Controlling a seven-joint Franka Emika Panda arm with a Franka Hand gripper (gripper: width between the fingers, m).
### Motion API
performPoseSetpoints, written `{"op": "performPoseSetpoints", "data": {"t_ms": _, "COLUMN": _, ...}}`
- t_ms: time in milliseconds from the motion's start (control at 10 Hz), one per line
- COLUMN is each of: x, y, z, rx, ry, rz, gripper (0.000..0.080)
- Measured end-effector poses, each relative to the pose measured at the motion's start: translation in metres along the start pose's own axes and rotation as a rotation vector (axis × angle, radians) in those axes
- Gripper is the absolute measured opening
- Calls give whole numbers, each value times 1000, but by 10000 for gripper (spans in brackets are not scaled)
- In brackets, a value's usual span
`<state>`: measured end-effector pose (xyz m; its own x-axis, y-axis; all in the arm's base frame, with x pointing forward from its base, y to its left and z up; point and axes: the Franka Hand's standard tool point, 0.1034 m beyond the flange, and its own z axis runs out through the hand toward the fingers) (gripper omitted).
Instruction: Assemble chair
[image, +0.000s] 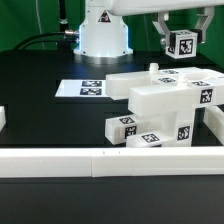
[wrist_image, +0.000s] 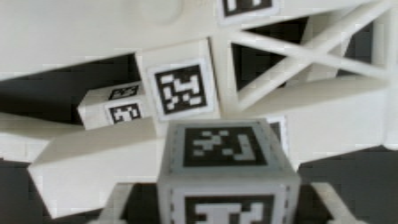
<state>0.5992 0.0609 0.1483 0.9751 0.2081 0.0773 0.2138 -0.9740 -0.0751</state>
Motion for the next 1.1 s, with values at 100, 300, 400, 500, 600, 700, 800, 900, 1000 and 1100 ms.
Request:
{"op": "performPoseSetpoints", "data": {"t_ms": 100, "x": 0, "y": 0, "z": 0, "rx": 0, "ry": 0, "rz": 1, "gripper": 284}}
{"op": "performPoseSetpoints", "data": {"t_ms": 300, "x": 6, "y": 0, "z": 6, "rx": -16, "ry": 7, "rz": -25, "gripper": 284}}
{"op": "performPoseSetpoints", "data": {"t_ms": 400, "x": 16, "y": 0, "z": 8, "rx": -24, "ry": 13, "rz": -34, "gripper": 284}}
{"op": "performPoseSetpoints", "data": {"t_ms": 500, "x": 25, "y": 1, "z": 12, "rx": -28, "ry": 19, "rz": -37, "gripper": 284}}
{"op": "performPoseSetpoints", "data": {"t_ms": 600, "x": 25, "y": 4, "z": 16, "rx": -29, "ry": 13, "rz": -32, "gripper": 284}}
{"op": "performPoseSetpoints", "data": {"t_ms": 700, "x": 24, "y": 4, "z": 18, "rx": -30, "ry": 12, "rz": -31, "gripper": 284}}
{"op": "performPoseSetpoints", "data": {"t_ms": 800, "x": 21, "y": 5, "z": 22, "rx": -32, "ry": 10, "rz": -30, "gripper": 284}}
{"op": "performPoseSetpoints", "data": {"t_ms": 900, "x": 20, "y": 6, "z": 24, "rx": -33, "ry": 9, "rz": -29, "gripper": 284}}
{"op": "performPoseSetpoints", "data": {"t_ms": 1000, "x": 19, "y": 6, "z": 26, "rx": -34, "ry": 6, "rz": -28, "gripper": 284}}
{"op": "performPoseSetpoints", "data": {"t_ms": 1100, "x": 18, "y": 6, "z": 27, "rx": -34, "ry": 5, "rz": -28, "gripper": 284}}
